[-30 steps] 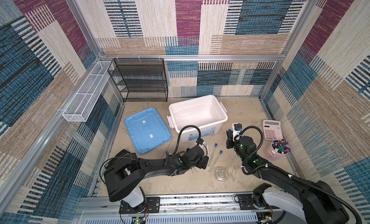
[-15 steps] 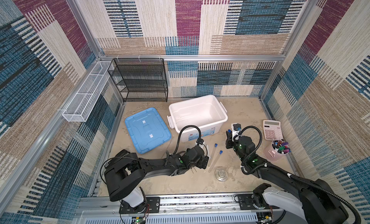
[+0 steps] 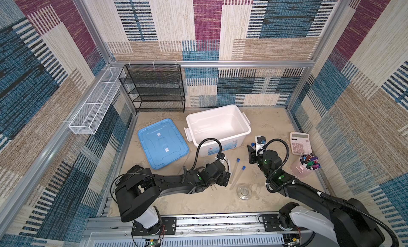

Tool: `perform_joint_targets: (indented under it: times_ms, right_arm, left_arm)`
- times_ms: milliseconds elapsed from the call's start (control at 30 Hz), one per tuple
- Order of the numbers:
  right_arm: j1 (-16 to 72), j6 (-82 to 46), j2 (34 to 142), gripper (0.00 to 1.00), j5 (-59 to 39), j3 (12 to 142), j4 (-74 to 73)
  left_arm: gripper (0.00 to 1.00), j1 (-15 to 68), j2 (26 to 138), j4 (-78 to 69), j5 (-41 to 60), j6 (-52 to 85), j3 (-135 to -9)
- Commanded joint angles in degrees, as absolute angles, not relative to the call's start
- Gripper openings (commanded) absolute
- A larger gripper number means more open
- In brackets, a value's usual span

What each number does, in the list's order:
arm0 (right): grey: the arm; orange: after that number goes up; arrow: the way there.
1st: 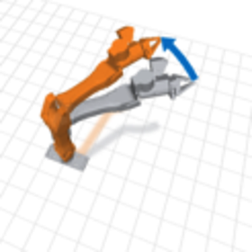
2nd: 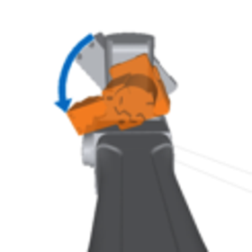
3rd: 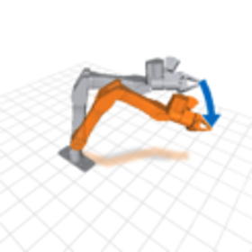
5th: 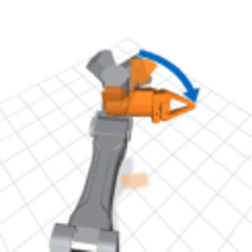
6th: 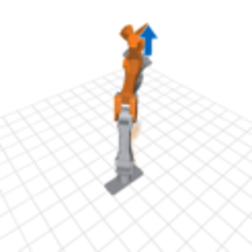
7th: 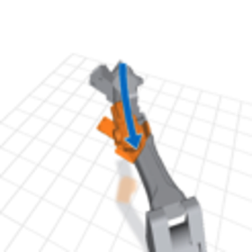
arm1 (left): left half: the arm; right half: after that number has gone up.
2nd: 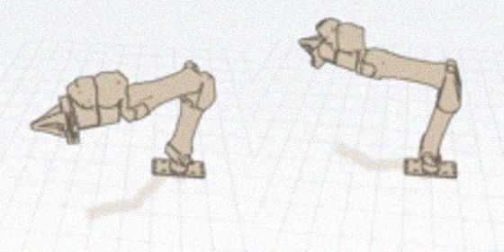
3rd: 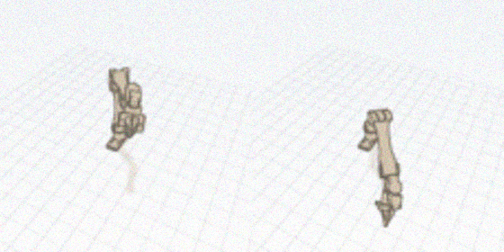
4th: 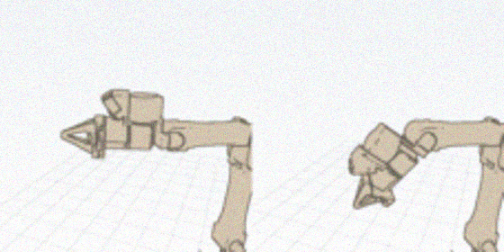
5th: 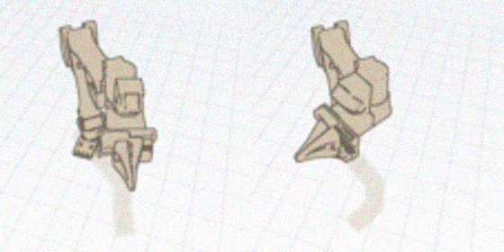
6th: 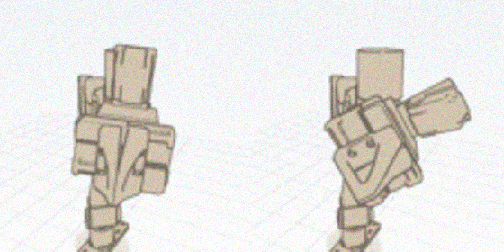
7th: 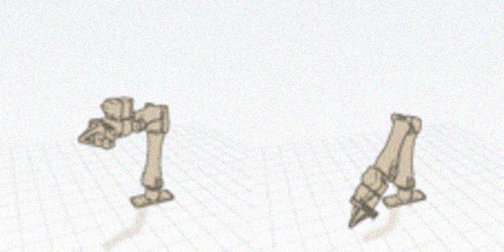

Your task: Organize the chemistry lab equipment

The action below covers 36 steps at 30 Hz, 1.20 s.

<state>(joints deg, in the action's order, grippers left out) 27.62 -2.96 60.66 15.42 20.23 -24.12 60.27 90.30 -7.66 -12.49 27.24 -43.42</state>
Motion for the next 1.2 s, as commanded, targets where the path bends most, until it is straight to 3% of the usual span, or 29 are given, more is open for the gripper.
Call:
perform_joint_targets:
  times_ms: [0,533,633,967,1067,1167]
  right_arm:
    - [27.61,-3.43,59.84,0.46,14.77,20.67,-24.97]
    - [27.56,-5.09,57.15,0.77,18.07,24.14,-19.11]
    - [27.43,-5.91,57.19,0.80,18.51,24.26,-18.81]
    - [26.64,-7.20,55.22,0.86,18.78,23.33,-19.07]
    - [26.24,-7.38,53.76,0.87,18.90,22.68,-18.90]
    - [25.98,-7.55,52.52,0.88,18.99,22.07,-18.67]
  left_arm:
    - [0.87,60.28,90.39,-8.60,-11.32,27.38,-44.05]
    - [0.64,60.39,95.36,-5.71,-3.44,23.92,-51.80]
    - [0.58,60.44,97.18,-3.03,-3.19,23.73,-54.33]
    - [0.51,60.45,101.96,-1.06,-2.06,23.93,-59.31]
    - [0.42,60.38,103.47,-0.21,-2.24,24.19,-60.83]
    - [0.41,60.40,104.77,0.30,-1.86,24.19,-62.21]
